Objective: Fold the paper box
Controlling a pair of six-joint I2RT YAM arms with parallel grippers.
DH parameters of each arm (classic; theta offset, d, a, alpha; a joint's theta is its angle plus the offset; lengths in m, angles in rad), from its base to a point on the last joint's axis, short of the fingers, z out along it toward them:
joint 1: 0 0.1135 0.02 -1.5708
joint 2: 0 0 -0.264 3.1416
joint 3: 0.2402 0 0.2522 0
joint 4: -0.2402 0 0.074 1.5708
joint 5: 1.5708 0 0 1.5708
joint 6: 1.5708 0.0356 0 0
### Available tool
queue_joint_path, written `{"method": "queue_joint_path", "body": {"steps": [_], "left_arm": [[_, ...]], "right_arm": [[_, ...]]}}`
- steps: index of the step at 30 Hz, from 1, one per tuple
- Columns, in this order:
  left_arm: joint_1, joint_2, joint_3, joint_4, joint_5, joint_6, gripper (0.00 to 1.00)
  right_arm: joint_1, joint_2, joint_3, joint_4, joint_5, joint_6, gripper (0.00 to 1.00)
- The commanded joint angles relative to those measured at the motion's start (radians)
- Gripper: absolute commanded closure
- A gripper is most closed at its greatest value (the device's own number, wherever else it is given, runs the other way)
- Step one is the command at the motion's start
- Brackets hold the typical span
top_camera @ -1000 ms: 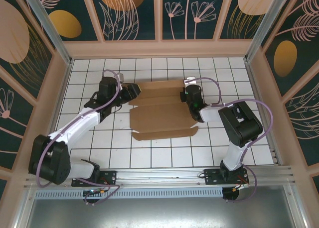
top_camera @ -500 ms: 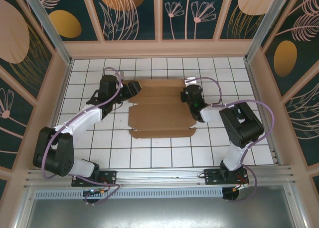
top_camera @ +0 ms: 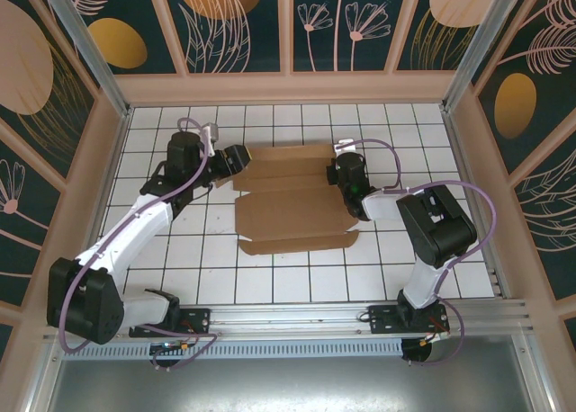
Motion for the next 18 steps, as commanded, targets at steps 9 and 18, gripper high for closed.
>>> {"method": "queue_joint_path", "body": {"steps": [9,18], "left_arm": [[0.016,0.201,0.113,0.004,-0.009,0.031,0.37],[0.016,0.277,0.051,0.209,0.036,-0.074,0.39]], "right_arm": [[-0.01,-0.017,-0.012,-0.021,-0.009,0.028,1.0],[-0.009,-0.023,-0.015,-0.016,-0.037,0.049,1.0]]}}
